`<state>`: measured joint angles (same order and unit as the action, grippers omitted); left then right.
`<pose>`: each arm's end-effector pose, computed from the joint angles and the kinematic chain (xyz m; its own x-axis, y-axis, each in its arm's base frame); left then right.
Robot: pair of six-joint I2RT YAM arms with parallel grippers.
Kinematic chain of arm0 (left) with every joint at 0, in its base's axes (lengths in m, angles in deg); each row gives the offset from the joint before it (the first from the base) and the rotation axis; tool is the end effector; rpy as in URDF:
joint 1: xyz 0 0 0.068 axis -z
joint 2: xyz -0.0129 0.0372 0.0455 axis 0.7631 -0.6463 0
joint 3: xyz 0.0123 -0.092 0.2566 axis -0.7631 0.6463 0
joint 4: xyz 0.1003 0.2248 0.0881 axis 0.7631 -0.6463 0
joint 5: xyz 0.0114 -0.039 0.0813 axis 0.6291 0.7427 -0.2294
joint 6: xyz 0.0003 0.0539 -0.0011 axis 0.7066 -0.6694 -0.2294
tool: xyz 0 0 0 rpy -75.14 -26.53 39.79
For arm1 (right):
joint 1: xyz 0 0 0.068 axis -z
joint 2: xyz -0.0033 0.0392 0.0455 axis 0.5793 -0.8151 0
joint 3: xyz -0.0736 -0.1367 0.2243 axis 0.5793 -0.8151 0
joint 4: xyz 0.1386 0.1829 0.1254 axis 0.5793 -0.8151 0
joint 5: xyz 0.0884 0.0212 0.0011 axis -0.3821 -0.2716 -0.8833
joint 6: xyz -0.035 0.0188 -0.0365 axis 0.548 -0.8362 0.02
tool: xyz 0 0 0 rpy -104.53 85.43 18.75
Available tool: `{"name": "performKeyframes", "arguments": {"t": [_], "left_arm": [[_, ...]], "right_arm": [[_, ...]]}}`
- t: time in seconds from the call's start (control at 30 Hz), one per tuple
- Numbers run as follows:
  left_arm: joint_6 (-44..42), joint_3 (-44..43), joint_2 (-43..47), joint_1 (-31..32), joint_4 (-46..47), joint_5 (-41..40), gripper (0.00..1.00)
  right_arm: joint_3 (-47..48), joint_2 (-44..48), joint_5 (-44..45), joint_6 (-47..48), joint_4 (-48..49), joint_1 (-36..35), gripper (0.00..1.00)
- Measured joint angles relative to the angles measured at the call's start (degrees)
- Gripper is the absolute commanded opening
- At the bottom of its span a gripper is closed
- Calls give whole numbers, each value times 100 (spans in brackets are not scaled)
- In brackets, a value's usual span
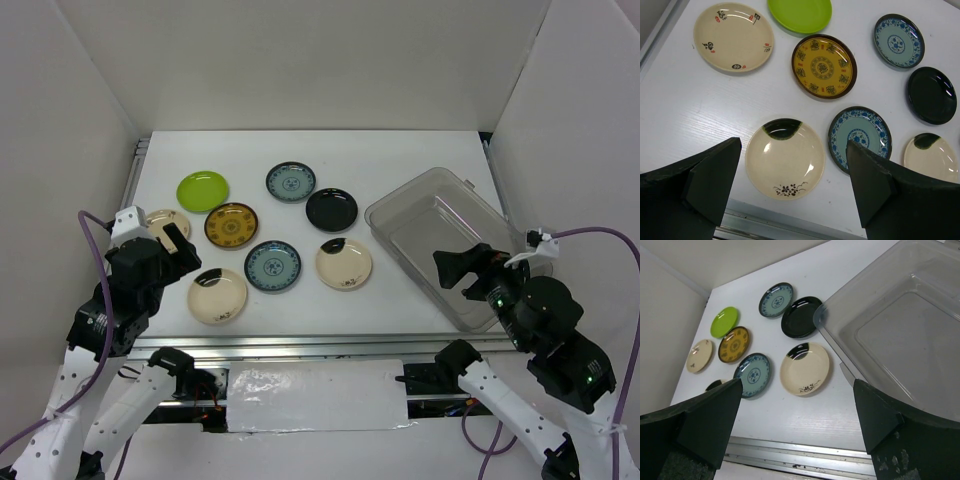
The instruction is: Place the plates into the plastic bin on the countertop
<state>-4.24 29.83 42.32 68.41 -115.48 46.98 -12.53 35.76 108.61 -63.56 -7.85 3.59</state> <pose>0.1071 -0.0179 0.3520 -0.2535 -0.4642 -0.8487 -0.3611 0.8593 -0.3621 0.0343 0.0061 0.3924 -0.2587 0.4084 -0.8754 -0.0700 0.8959 0.4387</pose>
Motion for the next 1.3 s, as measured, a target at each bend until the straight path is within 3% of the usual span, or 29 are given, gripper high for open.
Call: {"name": "performKeyframes", "arguments": {"t": [0.27, 0.4, 0.53, 0.7, 0.8, 0.93, 1.1, 1.3], "left_arm": [[0, 0, 2, 0, -2, 0, 99], [4, 0, 4, 0, -2, -2, 99], [92, 0, 9, 0, -31, -68, 99], [138, 0, 7, 0, -111, -210, 99], [157, 0, -13, 0, -146, -254, 99], [254, 0, -83, 0, -201, -304, 99], [258, 0, -63, 0, -210, -328, 99], [256, 0, -63, 0, -208, -326, 99]], "right_arm": [[-92, 125, -651, 116, 326, -20, 100], [-540, -15, -1521, -20, 1062, -20, 100], [-1410, -1038, -2717, -540, 2636, -269, 100], [-2065, -3333, -2938, -1342, 4444, -1491, 100], [-1915, -4634, -2640, -1862, 5228, -2170, 100], [-1421, -5976, -1731, -2826, 5593, -2791, 100], [-1198, -6706, -348, -4179, 5342, -3246, 100], [-911, -7331, 522, -5268, 4944, -3233, 96]]}}
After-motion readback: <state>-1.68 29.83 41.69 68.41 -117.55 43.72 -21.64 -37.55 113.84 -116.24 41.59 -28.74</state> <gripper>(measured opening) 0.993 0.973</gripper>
